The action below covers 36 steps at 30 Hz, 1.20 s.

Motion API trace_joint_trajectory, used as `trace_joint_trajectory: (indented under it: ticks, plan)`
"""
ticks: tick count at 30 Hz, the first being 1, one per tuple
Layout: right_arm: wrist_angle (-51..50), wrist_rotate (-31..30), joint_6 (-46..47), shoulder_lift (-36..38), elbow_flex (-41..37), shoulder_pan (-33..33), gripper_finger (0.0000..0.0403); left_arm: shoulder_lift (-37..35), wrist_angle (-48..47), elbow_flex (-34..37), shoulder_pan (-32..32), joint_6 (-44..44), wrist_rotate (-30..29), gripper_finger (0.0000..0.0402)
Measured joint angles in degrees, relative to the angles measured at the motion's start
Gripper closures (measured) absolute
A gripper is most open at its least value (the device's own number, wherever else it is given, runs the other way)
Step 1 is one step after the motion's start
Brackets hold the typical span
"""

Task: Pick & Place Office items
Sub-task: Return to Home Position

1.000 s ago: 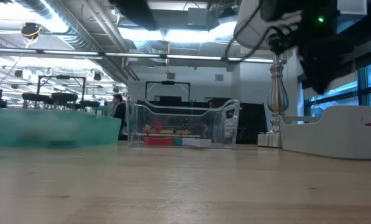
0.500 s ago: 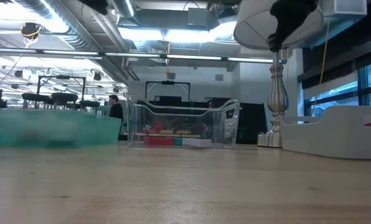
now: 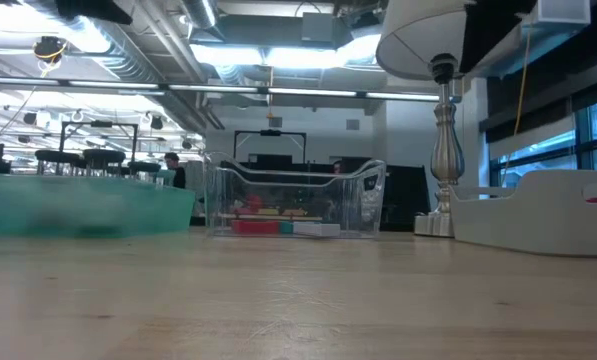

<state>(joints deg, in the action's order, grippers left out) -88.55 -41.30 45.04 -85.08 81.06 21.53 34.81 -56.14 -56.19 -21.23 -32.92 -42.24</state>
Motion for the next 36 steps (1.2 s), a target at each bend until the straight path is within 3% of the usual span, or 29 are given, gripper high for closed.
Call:
trace_joint_trajectory:
  ticks: [10,15,18,21,36]
  plan:
    - [0.0,-1.1,-2.8,2.0,-0.4,2.8,0.0176,-19.8,20.0,17.5,-1.2,11.8,4.2,0.0106]
    - [1.7,-2.7,2.5,9.1,-5.8,4.9,0.0176,-28.0,25.3,24.3,-1.2,15.4,4.4,0.0106]
    - [7.7,-2.9,3.7,14.9,-11.0,6.8,0.0176,-31.8,28.8,27.6,-1.2,17.8,4.4,0.0106]
    - [15.4,-3.3,1.2,20.4,-16.6,8.2,0.0176,-34.6,32.4,31.1,-1.2,20.2,4.4,0.0106]
    - [43.3,-4.6,-6.3,42.6,-41.2,9.9,0.0176,-34.7,44.6,41.9,-1.2,20.2,3.3,0.0106]
